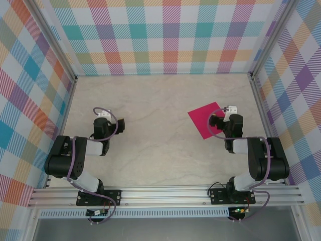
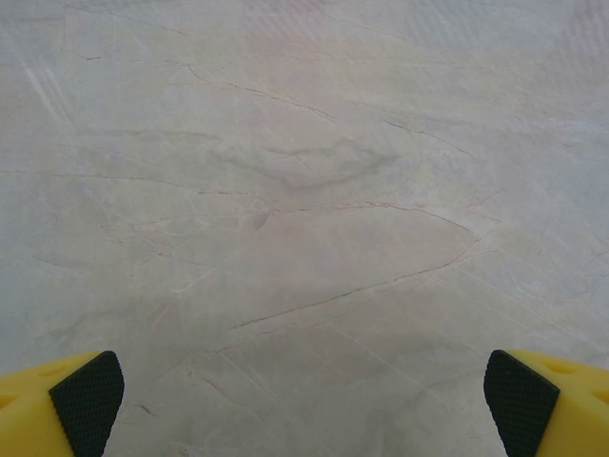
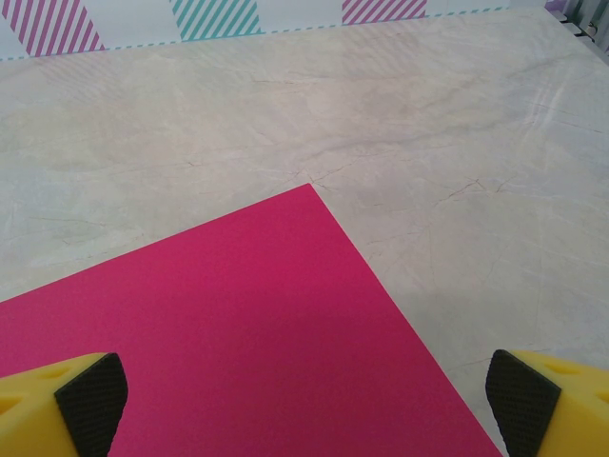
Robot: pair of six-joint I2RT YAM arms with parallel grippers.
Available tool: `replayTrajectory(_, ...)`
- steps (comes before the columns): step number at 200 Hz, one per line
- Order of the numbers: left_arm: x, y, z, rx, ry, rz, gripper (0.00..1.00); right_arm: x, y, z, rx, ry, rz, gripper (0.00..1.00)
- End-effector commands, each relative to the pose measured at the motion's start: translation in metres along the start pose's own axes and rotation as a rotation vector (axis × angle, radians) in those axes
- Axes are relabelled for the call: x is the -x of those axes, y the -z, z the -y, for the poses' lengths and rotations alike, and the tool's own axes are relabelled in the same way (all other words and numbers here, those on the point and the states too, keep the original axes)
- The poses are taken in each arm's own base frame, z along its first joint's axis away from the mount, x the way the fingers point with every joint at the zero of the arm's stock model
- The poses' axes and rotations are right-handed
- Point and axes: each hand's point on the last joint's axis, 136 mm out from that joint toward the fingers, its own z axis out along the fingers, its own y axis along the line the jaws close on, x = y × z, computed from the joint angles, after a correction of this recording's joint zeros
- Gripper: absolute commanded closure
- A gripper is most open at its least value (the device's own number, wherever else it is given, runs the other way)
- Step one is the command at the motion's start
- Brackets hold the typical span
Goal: Fold a paper plane with a square sheet of paper (pick it up from the middle)
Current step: Move the square sheet of paper to the center of the table.
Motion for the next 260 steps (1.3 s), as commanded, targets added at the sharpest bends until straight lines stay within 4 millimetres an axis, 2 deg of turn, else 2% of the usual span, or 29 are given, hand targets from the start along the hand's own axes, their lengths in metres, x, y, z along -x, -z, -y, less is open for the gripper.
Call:
replayTrajectory(1, 0.016, -0.001, 0.004, -0.018, -0.012, 0.044, 0.0, 0.007, 0.001, -0.001, 0.008, -0.009, 0.028, 0.0)
replayTrajectory(104, 0.016, -0.001, 0.004, -0.018, -0.012, 0.044, 0.0, 0.008, 0.001, 0.0, 0.006, -0.008, 0.032, 0.0)
replayTrajectory(114, 0.016, -0.001, 0.004, -0.019, -0.013, 0.043, 0.0, 0.008, 0.002, -0.006, 0.039, 0.009, 0.033, 0.0)
replayTrajectory(130, 0.016, -0.001, 0.004, -0.021, -0.012, 0.043, 0.0, 0.007, 0.005, -0.026, 0.14, 0.063, 0.029, 0.0)
replayTrajectory(176, 0.017, 0.001, 0.006, -0.035, -0.017, 0.054, 0.0, 0.014, 0.012, -0.027, 0.137, 0.068, 0.043, 0.0)
replayTrajectory(190, 0.019, 0.008, 0.01, -0.061, -0.023, 0.079, 0.0, 0.022, 0.017, -0.025, 0.122, 0.045, 0.011, 0.0)
replayTrajectory(202, 0.024, 0.015, 0.005, -0.037, -0.009, 0.108, 0.0, 0.011, 0.018, -0.013, 0.049, -0.056, -0.15, 0.0)
replayTrajectory(226, 0.039, 0.029, 0.0, -0.014, 0.012, 0.114, 0.0, 0.008, 0.028, -0.009, 0.005, -0.098, -0.298, 0.0)
replayTrajectory(247, 0.057, 0.049, 0.001, -0.022, 0.016, 0.128, 0.0, 0.026, 0.048, -0.008, -0.029, -0.181, -0.322, 0.0)
replayTrajectory(260, 0.072, 0.069, -0.006, 0.007, 0.066, 0.178, 0.0, 0.038, 0.063, -0.01, -0.043, -0.269, -0.333, 0.0)
